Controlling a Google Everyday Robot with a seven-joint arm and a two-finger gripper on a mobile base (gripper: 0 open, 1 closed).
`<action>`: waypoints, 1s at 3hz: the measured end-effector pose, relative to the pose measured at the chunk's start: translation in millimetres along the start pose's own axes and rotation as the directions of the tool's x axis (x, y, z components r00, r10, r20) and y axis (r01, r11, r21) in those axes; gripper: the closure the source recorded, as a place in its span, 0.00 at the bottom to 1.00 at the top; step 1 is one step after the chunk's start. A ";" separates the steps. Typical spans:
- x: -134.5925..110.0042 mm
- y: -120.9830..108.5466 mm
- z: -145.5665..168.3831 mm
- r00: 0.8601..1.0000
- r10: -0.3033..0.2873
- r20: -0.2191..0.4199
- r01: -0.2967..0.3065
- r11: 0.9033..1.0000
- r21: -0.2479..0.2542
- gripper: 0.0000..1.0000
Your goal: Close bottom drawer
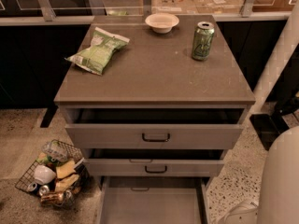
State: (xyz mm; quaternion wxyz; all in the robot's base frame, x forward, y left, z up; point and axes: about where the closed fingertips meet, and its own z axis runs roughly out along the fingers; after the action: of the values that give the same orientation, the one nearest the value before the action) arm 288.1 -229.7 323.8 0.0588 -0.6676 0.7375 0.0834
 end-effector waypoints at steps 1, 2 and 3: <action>-0.1 0.5 0.4 1.000 0.000 0.000 0.000 1.000 -0.001 0.87; -0.3 1.0 0.8 1.000 0.000 0.001 0.000 1.000 -0.003 1.00; -1.4 12.1 24.9 0.999 0.013 0.044 -0.012 1.000 -0.016 1.00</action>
Offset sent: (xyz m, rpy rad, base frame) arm -0.0005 0.0003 -0.0004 0.0004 0.0012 0.0004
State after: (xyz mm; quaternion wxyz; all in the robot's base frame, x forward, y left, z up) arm 275.6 -222.2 300.2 0.0692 -0.6614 0.7395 0.1045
